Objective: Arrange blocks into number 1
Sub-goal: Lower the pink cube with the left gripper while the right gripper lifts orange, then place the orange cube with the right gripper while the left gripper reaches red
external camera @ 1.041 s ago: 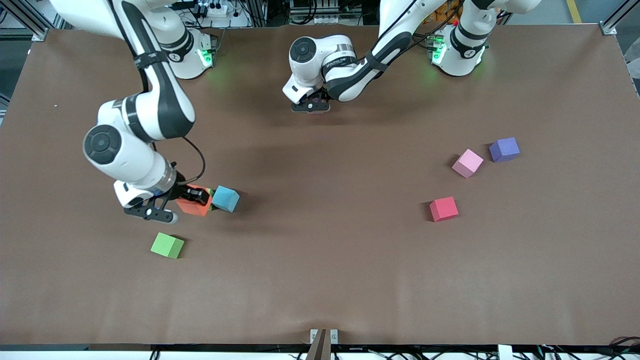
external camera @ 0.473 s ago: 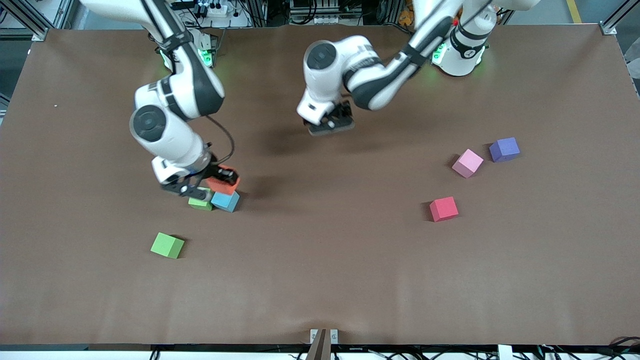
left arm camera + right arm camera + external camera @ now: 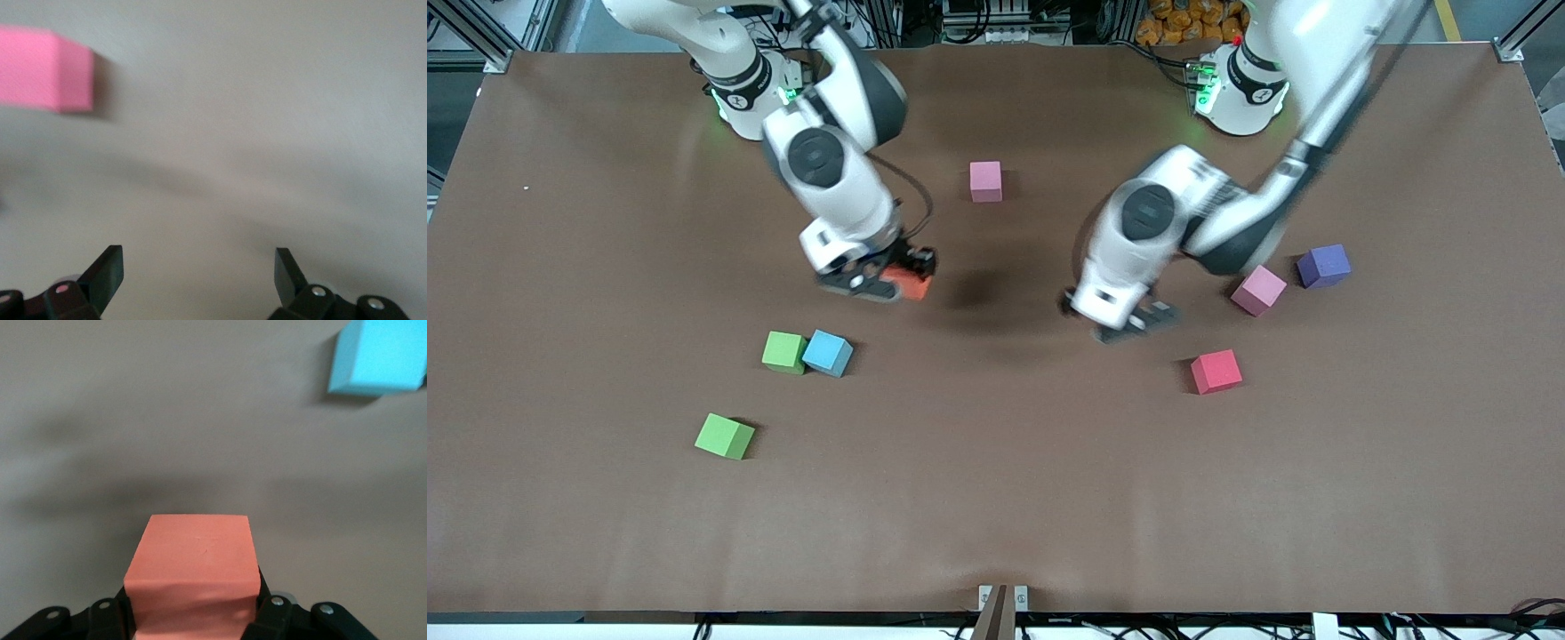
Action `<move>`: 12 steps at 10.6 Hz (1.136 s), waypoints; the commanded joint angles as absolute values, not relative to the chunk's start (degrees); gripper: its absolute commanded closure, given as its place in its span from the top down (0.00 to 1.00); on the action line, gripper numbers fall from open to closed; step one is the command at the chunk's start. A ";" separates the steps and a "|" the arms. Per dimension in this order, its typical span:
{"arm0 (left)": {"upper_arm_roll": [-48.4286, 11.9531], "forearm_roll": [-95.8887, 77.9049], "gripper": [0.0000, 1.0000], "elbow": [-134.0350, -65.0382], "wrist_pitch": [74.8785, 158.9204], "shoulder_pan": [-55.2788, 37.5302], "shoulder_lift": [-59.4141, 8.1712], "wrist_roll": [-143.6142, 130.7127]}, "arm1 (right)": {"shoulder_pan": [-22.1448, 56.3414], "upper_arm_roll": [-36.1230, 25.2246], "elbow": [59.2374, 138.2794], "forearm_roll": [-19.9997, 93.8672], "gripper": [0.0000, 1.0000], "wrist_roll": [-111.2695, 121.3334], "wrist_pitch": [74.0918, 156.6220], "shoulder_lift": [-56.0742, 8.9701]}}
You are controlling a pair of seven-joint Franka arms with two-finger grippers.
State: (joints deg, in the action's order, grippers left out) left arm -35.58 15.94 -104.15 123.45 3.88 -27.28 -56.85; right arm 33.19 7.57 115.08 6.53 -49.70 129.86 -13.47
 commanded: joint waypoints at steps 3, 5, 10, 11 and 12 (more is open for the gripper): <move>-36.30 17.58 1.00 -102.83 121.90 18.96 -27.85 -45.03 | 42.96 7.47 116.98 7.12 0.55 -54.84 136.57 -18.35; -36.12 19.41 1.00 -99.07 122.08 21.09 -32.58 -41.67 | 44.99 7.56 118.21 6.94 0.56 -54.58 140.08 -20.38; -34.37 21.27 1.00 -93.43 121.99 18.73 -39.11 -42.71 | 47.20 8.88 119.44 7.03 0.56 -54.67 141.15 -21.88; -34.19 21.53 1.00 -93.43 121.99 17.68 -39.63 -44.63 | 47.20 8.88 119.97 7.03 0.56 -54.49 141.15 -21.97; -34.10 21.97 1.00 -93.51 122.08 16.19 -40.33 -46.39 | 47.20 9.14 120.49 7.03 0.56 -54.41 141.07 -22.15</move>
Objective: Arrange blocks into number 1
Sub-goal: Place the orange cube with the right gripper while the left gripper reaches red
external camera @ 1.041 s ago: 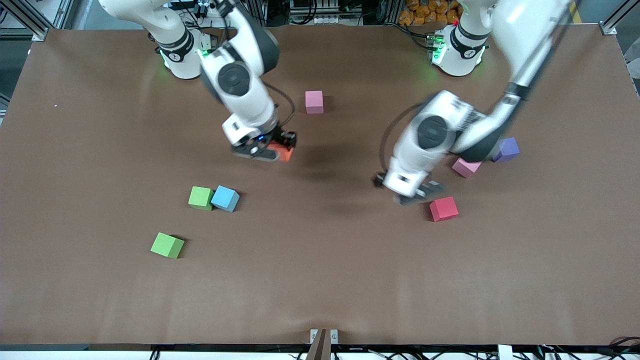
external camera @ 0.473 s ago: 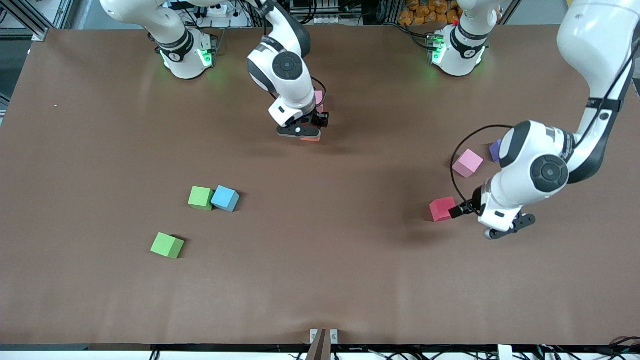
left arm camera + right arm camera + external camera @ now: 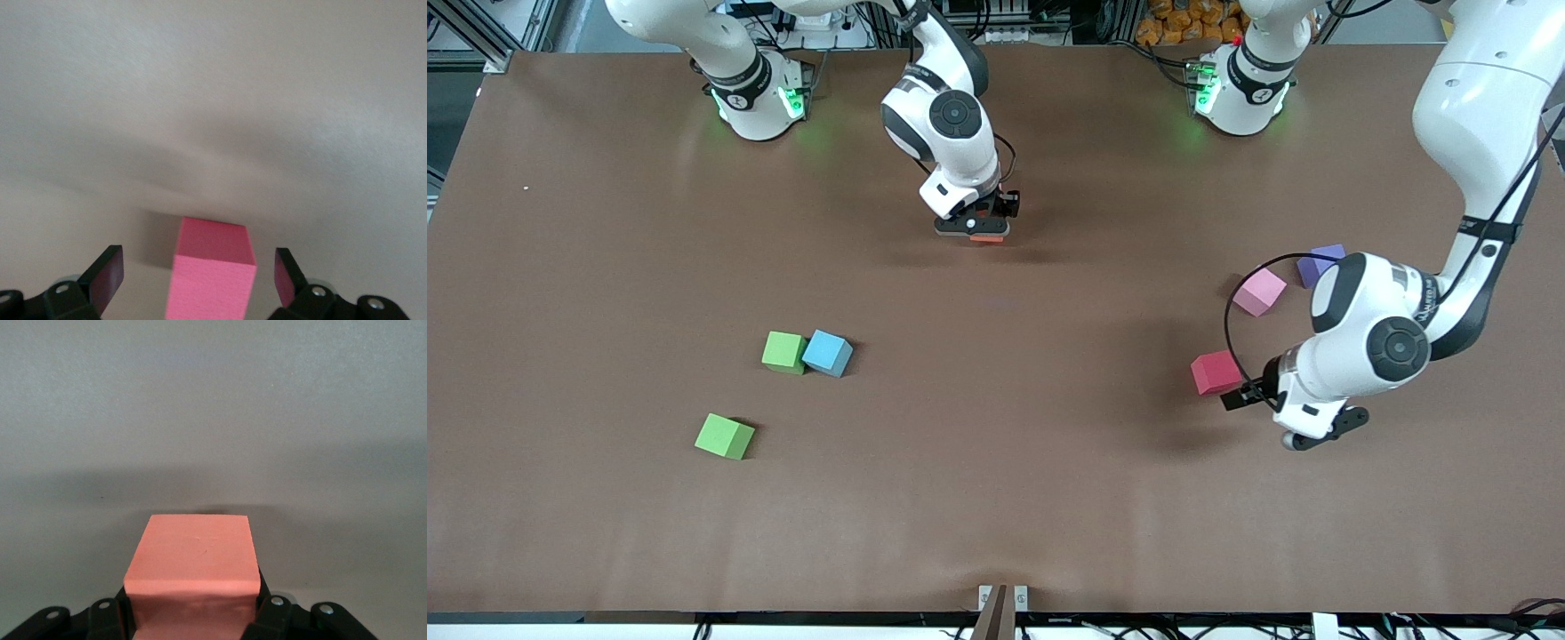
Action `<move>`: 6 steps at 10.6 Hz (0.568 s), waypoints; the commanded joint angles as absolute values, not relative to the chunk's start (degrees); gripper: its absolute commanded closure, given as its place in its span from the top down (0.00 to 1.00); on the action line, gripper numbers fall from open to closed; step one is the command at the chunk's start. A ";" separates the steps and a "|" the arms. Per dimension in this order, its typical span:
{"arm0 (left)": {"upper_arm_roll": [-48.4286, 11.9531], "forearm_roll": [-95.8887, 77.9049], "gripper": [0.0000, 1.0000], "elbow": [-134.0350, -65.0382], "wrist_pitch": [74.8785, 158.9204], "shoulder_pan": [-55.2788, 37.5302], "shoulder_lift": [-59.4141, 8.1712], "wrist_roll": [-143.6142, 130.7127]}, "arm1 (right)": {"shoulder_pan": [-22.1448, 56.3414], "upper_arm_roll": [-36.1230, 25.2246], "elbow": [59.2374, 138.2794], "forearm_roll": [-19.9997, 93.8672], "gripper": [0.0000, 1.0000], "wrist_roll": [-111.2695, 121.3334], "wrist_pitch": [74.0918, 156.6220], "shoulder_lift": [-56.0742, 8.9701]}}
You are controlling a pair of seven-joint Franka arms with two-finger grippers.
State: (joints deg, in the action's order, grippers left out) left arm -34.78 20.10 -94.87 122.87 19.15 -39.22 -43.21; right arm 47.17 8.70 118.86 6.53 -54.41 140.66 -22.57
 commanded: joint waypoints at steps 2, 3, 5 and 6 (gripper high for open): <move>-31.48 22.94 1.00 -93.78 122.08 12.24 -41.13 -48.33 | 47.20 10.01 120.50 7.21 0.56 -54.40 140.98 -22.85; -29.64 23.03 1.00 -94.13 122.08 10.30 -41.31 -48.34 | 47.11 10.45 120.50 7.21 0.56 -54.49 140.89 -22.85; -28.48 23.38 1.00 -94.57 121.90 9.40 -41.31 -47.81 | 47.20 10.72 120.41 7.21 0.56 -54.49 141.15 -23.20; -28.48 23.90 1.00 -94.66 121.47 9.32 -41.22 -47.90 | 47.28 10.81 120.50 7.21 0.56 -54.49 140.98 -23.20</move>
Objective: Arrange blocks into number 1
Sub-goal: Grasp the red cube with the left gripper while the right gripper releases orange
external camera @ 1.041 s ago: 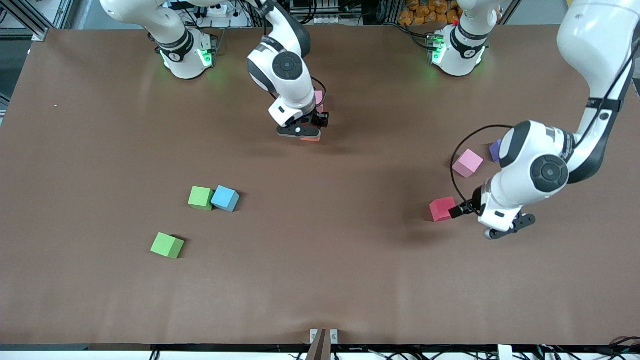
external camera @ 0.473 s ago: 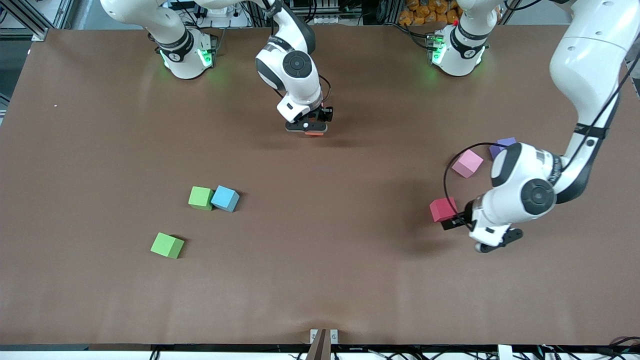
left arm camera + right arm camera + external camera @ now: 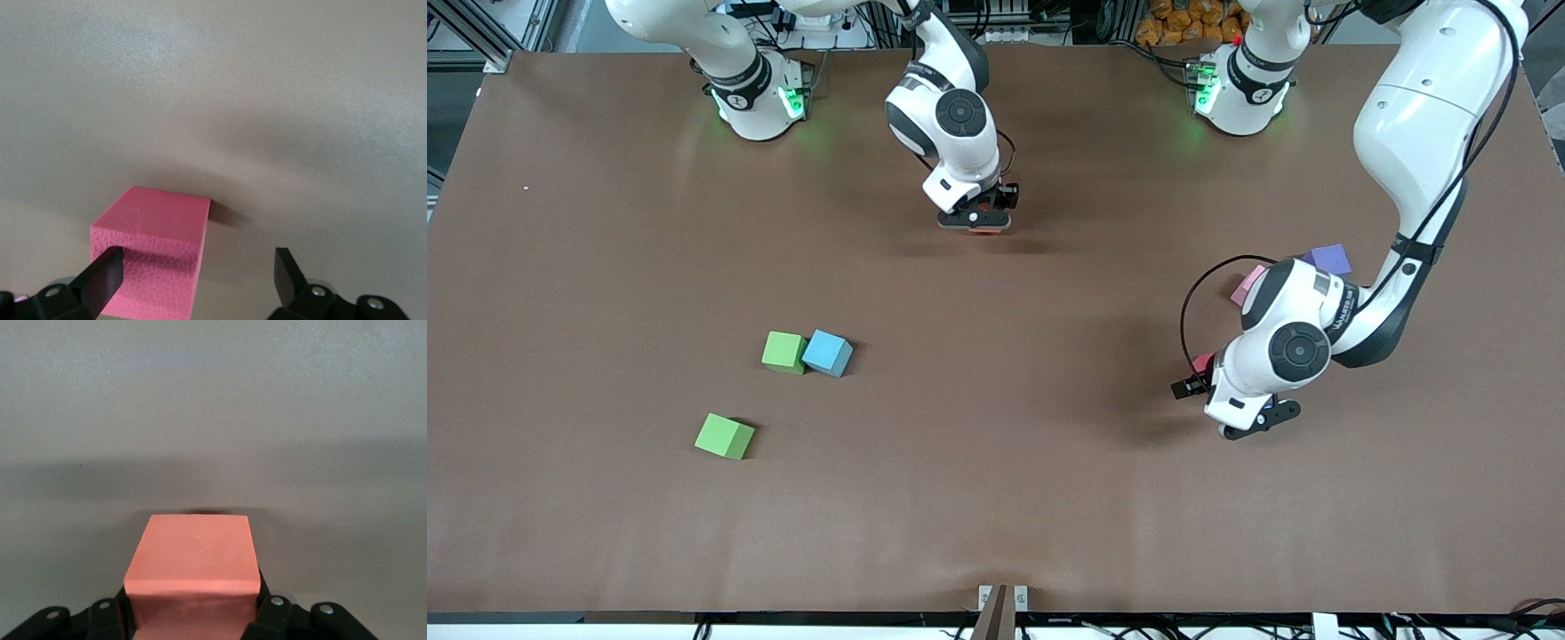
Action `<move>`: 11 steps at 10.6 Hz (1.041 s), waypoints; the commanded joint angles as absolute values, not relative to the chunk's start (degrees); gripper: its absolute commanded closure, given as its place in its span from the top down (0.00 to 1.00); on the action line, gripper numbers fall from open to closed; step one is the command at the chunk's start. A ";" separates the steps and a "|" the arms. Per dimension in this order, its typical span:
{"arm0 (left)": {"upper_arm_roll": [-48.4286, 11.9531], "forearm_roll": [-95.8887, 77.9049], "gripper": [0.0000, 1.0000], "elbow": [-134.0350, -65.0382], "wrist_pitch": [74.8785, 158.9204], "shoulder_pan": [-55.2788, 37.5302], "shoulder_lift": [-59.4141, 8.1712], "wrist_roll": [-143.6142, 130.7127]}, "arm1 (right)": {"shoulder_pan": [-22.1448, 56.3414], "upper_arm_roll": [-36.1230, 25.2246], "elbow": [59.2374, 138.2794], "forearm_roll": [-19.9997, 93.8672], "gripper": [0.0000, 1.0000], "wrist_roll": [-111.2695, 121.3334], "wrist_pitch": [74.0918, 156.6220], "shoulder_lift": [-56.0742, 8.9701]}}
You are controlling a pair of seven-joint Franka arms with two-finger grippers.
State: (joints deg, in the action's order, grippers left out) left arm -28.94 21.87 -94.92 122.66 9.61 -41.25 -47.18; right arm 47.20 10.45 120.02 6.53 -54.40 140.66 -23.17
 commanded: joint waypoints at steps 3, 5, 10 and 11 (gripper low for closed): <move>-28.48 24.87 1.00 -94.05 116.73 9.49 -39.39 -47.99 | 47.55 11.78 120.59 7.21 0.56 -54.75 140.45 -23.55; -28.56 24.87 1.00 -94.13 115.58 9.49 -38.76 -48.16 | 48.16 12.04 120.94 7.21 0.57 -54.84 140.54 -23.82; -28.56 25.31 1.00 -94.39 115.84 9.49 -40.34 -47.38 | 48.16 12.13 120.94 7.21 0.70 -54.84 140.54 -23.99; -28.56 26.27 1.00 -94.31 116.71 9.58 -40.52 -47.29 | 48.16 12.13 120.94 7.21 0.88 -54.84 140.45 -23.99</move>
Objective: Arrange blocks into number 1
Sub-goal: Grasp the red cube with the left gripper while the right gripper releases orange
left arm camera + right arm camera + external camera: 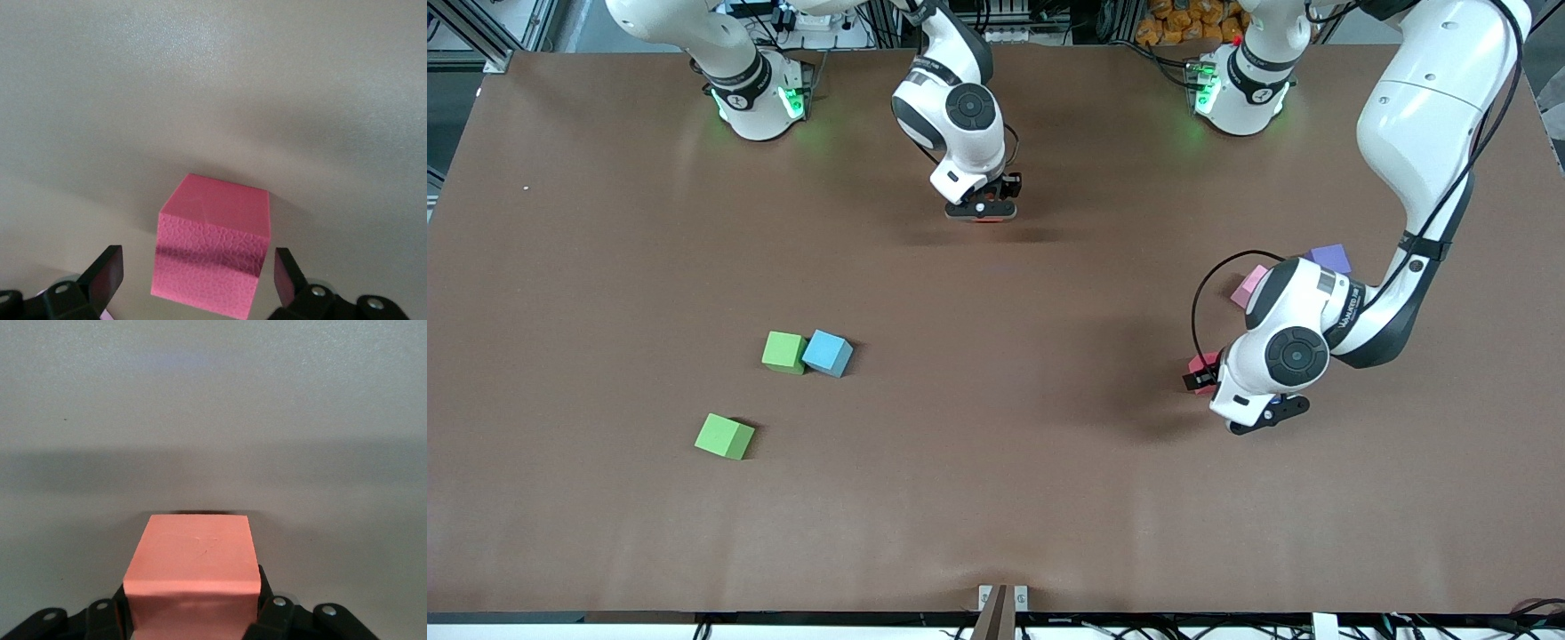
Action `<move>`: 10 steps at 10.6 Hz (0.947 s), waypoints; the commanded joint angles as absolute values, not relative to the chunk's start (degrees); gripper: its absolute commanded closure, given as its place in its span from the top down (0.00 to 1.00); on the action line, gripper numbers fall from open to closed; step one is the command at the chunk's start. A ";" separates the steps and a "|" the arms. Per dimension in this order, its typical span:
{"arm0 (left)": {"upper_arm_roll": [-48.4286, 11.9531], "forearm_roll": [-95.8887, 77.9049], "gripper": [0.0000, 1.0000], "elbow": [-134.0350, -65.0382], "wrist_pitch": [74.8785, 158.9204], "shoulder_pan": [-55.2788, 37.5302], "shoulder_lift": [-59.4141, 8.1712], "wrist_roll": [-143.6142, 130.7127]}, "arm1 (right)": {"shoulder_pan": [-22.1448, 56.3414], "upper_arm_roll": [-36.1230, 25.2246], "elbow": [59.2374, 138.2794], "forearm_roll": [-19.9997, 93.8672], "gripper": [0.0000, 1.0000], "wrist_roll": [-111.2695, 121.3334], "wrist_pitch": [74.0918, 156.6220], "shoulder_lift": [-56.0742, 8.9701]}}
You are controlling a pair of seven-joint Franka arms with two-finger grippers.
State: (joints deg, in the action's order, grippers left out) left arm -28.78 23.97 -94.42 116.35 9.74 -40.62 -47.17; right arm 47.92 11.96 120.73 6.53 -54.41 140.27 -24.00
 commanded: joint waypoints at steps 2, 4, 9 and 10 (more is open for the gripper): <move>-28.56 26.81 1.00 -94.48 119.69 9.32 -41.65 -47.29 | 48.16 12.13 120.94 7.21 1.00 -54.84 140.45 -23.99; -28.56 26.81 1.00 -94.57 120.41 9.14 -42.53 -47.29 | 48.16 12.13 120.94 7.21 1.00 -54.84 140.45 -23.99; -28.56 26.81 0.79 -94.66 120.41 9.14 -44.21 -42.38 | 40.11 13.79 123.66 7.03 1.00 -55.81 135.20 -11.28; -28.56 26.72 0.01 -94.75 120.32 9.49 -44.03 -40.45 | 37.64 13.80 123.66 6.77 1.00 -55.64 133.87 -8.47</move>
State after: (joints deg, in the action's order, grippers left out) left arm -28.72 25.46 -94.65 119.89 9.31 -44.14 -42.66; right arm 42.00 12.32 120.73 6.53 -55.39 136.13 -15.17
